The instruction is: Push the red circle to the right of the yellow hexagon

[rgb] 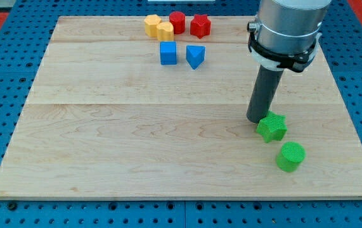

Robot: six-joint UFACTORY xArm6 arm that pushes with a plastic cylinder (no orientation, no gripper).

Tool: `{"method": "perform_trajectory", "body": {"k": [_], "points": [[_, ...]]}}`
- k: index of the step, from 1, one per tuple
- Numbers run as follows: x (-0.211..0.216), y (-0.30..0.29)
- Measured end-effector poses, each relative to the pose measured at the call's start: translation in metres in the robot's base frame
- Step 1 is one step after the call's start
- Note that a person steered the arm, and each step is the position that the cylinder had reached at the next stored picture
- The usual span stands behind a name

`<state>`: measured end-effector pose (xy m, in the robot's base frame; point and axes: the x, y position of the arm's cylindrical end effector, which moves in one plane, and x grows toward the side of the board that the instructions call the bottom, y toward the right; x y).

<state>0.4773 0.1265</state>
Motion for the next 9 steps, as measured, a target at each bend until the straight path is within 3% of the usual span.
{"method": "perform_trajectory", "body": {"k": [2, 5, 7, 9], "points": [[0.006, 0.021], [-0.013, 0.006], [-0.090, 0.030], [-0.122, 0.030]]}}
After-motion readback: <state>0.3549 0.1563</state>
